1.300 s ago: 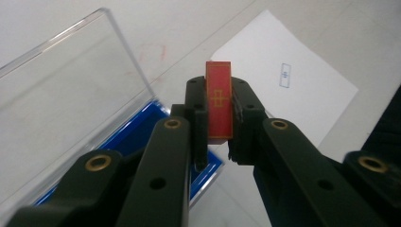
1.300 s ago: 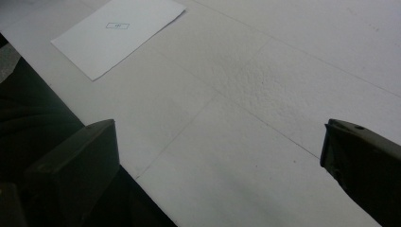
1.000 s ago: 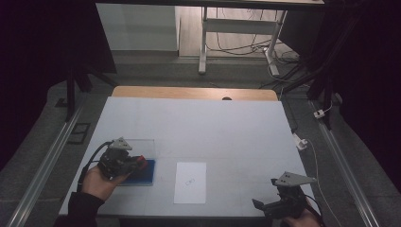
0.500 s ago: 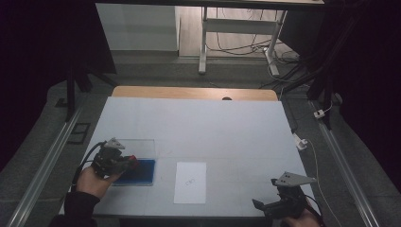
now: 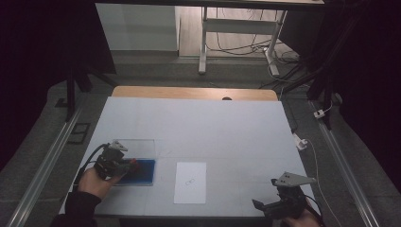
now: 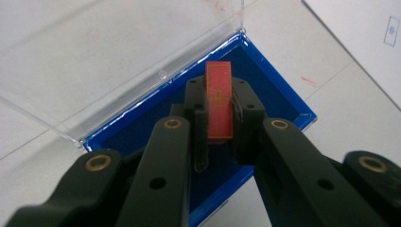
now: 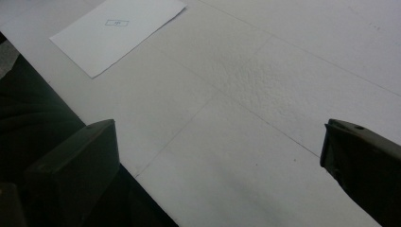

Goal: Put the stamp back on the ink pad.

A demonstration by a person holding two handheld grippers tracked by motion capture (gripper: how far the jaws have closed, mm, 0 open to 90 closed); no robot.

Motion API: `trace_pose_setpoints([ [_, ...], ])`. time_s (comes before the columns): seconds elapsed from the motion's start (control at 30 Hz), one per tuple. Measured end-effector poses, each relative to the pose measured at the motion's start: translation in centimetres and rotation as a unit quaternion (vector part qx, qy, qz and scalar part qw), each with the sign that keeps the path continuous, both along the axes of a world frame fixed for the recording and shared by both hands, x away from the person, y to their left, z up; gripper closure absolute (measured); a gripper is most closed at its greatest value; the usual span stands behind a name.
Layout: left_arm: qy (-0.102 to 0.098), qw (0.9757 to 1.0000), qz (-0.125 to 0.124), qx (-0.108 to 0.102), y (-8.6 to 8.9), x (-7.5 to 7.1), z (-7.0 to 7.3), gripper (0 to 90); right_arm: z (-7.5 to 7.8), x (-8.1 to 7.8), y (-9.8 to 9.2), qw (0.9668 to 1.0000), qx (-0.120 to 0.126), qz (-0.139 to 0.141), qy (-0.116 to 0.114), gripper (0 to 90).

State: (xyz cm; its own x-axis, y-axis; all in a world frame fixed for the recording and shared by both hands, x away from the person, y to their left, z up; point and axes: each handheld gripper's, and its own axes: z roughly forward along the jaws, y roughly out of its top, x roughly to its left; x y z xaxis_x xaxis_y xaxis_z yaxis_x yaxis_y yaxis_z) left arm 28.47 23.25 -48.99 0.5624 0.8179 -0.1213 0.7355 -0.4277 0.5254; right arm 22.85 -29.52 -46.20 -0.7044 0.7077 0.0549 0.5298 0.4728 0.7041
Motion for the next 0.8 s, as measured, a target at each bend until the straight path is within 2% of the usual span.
trace_pose_setpoints([
  [0.37, 0.010, 0.9998, -0.009, 0.018, -0.37, 0.14, -0.59, 79.1, 0.00, -0.01, 0.02, 1.0000, -0.002, 0.001, 0.000, 0.0],
  [0.6, 0.012, 0.9998, -0.007, 0.016, -0.30, 0.18, -0.62, 78.5, 0.00, -0.02, 0.05, 1.0000, -0.002, 0.001, 0.001, 0.0],
  [0.8, 0.007, 0.9999, -0.001, 0.014, -0.32, 0.21, -0.56, 67.1, -0.01, -0.02, 0.05, 1.0000, -0.002, 0.002, 0.001, 0.0],
])
